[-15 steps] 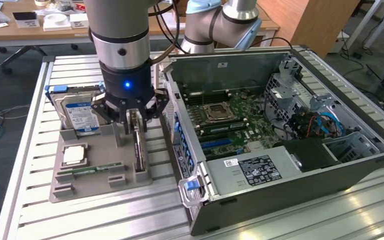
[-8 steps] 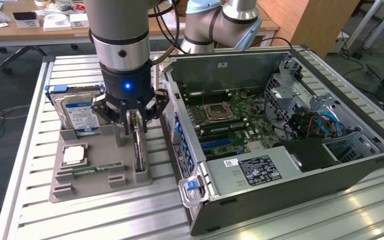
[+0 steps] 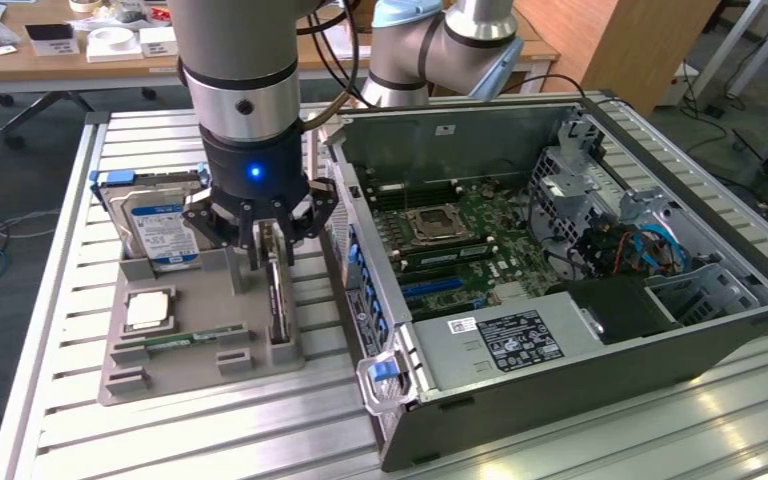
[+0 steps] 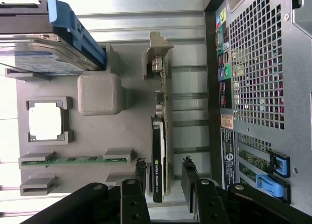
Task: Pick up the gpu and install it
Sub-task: 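Pick up the gpu and move the gpu toward the slot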
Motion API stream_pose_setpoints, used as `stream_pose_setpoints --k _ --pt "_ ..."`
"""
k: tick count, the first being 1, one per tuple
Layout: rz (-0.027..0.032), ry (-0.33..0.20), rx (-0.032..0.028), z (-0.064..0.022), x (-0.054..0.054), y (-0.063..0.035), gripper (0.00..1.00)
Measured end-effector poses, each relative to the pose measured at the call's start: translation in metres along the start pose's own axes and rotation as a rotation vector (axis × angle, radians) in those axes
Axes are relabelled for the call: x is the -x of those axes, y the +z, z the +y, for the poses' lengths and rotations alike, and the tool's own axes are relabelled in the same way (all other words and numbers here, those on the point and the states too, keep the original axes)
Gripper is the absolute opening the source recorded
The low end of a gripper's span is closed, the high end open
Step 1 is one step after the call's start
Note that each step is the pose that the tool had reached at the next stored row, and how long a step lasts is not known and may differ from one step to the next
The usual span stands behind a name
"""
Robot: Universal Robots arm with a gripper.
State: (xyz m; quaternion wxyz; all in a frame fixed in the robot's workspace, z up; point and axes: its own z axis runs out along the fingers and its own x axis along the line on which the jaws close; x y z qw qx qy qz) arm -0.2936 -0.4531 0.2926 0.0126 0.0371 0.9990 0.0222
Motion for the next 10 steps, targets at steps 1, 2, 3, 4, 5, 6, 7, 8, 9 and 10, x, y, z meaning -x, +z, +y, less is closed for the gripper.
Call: stream_pose_setpoints --k 1,2,3,4,5,6,7,8,9,10 --pt "-0.0002 0.0 0.0002 0.0 0.0 0.0007 0.43" --pt "-0.0001 0.0 0.0001 -0.0001 0.0 0.0015 0.43" --pt "0.0001 0.0 -0.0001 -0.0001 0.0 0.0025 0.43" --pt "0.0 0.0 -0.0001 -0.0002 0.0 0.0037 0.43" --pt "0.0001 0.0 -0.0001 -0.0002 0.0 0.005 0.43" --pt "0.0 0.0 0.0 -0.0003 0.0 0.0063 0.43" --pt "0.0001 0.0 -0.0001 -0.0004 0.0 0.0077 0.43" --pt "0.0001 0.0 -0.0001 -0.0004 0.0 0.0092 0.43" --pt "0.0001 0.0 0.0 -0.0005 0.0 0.0107 0.43" --pt "0.0 0.0 0.0 -0.0006 0.0 0.0122 0.43"
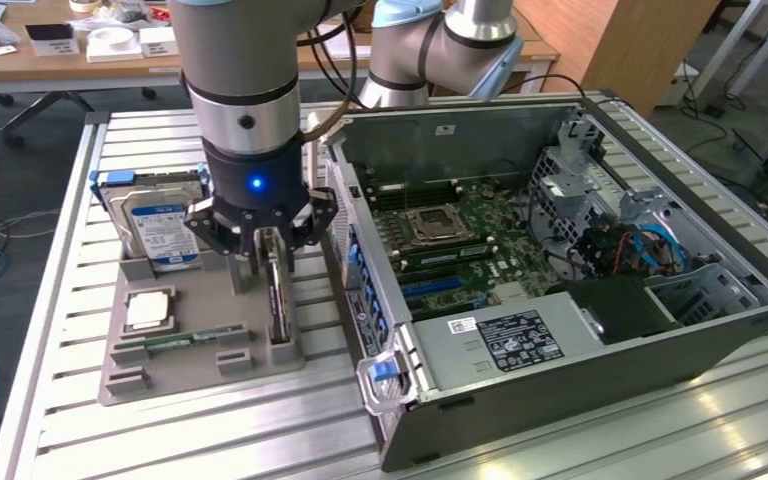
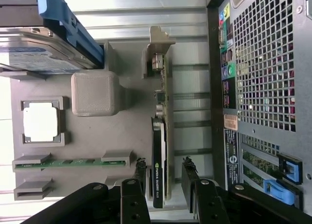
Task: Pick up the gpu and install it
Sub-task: 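Pick up the gpu and move the gpu toward the slot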
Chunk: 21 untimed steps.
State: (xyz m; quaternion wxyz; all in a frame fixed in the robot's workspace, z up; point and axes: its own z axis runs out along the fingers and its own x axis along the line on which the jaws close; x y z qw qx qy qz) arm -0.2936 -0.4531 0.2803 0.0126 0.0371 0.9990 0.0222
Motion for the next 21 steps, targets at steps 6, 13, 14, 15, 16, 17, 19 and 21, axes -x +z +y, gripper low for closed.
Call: stream_pose_setpoints --k 6,13,14,15,16,17,19,21 --pt "0.0003 0.0 -0.0002 -0.0002 0.0 0.0051 0.43" --pt "0.0001 0.0 0.0 -0.0003 0.0 0.0058 0.43" --pt "0.0001 0.0 -0.0001 -0.0003 0.0 0.0058 0.43" --pt "0.0001 0.0 0.0 -0.0003 0.0 0.006 0.43" --pt "-0.0003 0.0 0.0003 -0.0003 0.0 0.0067 0.43" --pt "-0.0001 0.0 0.0002 -0.0003 0.0 0.0075 0.43" --pt "0.0 0.0 0.0 -0.0004 0.0 0.0097 0.43" --pt "0.0001 0.0 0.0 -0.0006 0.0 0.0123 0.43"
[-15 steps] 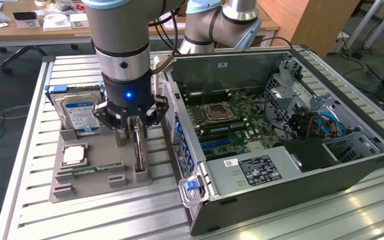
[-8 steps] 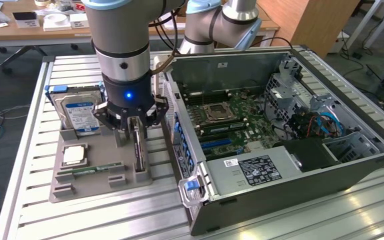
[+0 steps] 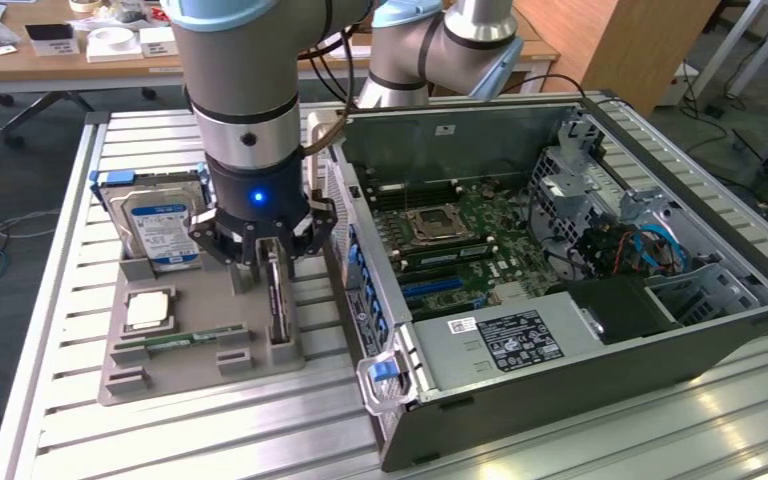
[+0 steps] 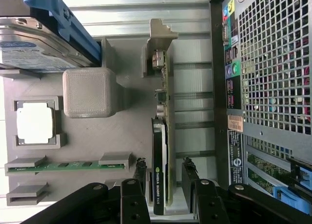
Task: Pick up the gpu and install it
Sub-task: 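Pick up the gpu and move the gpu toward the slot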
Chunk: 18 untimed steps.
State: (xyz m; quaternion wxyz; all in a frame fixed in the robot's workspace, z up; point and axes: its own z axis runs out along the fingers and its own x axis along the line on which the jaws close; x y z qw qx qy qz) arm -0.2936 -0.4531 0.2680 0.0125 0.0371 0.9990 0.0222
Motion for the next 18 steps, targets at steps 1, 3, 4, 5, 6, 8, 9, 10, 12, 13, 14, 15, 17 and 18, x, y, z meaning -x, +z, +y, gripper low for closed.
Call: stream_pose_setpoints --k 1,3,4,5,6,8,9,10,12,13,14,15,17,18 --pt "-0.0001 0.0 0.0 -0.0001 0.0 0.0014 0.43" --pt "-0.0001 0.0 0.0 -0.0002 0.0 0.0041 0.43" --pt "0.0 0.0 0.0 -0.0002 0.0 0.0053 0.43" --pt "0.0 0.0 0.0 -0.0003 0.0 0.0066 0.43" --pt "0.0 0.0 0.0 -0.0004 0.0 0.0078 0.43" --pt "0.0 0.0 0.0 -0.0005 0.0 0.0102 0.43" --pt "0.0 0.0 0.0 -0.0005 0.0 0.0112 0.43" --pt "0.0 0.0 0.0 -0.0005 0.0 0.012 0.43" --pt "0.0001 0.0 -0.0001 -0.0006 0.0 0.0122 0.43" --pt "0.0001 0.0 -0.0002 -0.0006 0.0 0.0121 0.43" --pt "0.0 0.0 -0.0001 -0.0006 0.0 0.0122 0.43" --pt "0.0 0.0 0.0 -0.0006 0.0 0.0122 0.43" --pt "0.0001 0.0 -0.0001 -0.0006 0.0 0.0123 0.43" --pt "0.0 0.0 -0.0001 -0.0006 0.0 0.0124 0.43"
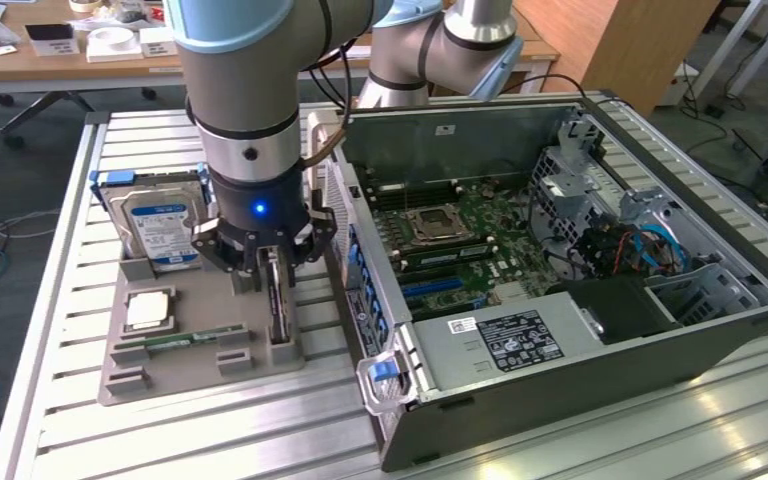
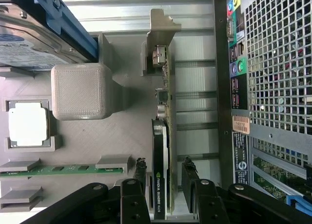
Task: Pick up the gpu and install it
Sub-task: 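Pick up the gpu and move the gpu toward the slot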
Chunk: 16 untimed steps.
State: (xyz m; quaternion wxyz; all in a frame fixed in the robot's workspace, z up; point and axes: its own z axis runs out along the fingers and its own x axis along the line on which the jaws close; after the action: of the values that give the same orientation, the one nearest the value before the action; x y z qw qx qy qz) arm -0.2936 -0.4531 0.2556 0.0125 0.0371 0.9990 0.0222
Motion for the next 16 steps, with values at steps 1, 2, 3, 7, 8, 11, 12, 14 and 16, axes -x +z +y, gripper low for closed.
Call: stream_pose_setpoints --k 1,2,3,7,8,11,12,14,16 --pt "-0.0002 0.0 0.0002 0.0 0.0 0.0004 0.43" --pt "-0.0003 0.0 0.0004 0.0 0.0 0.0011 0.43" --pt "-0.0001 0.0 0.0002 -0.0001 0.0 0.0015 0.43" --pt "0.0 0.0 0.0001 -0.0002 -0.0001 0.0042 0.43" --pt "0.0 0.0 0.0 -0.0002 -0.0001 0.0047 0.43" --pt "0.0002 0.0 -0.0002 -0.0003 -0.0002 0.0057 0.43" --pt "0.0002 0.0 -0.0002 -0.0003 -0.0002 0.0058 0.43" --pt "0.0 0.0 0.0 -0.0003 -0.0001 0.0059 0.43" --pt "0.0 0.0 0.0 -0.0003 -0.0001 0.0059 0.43"
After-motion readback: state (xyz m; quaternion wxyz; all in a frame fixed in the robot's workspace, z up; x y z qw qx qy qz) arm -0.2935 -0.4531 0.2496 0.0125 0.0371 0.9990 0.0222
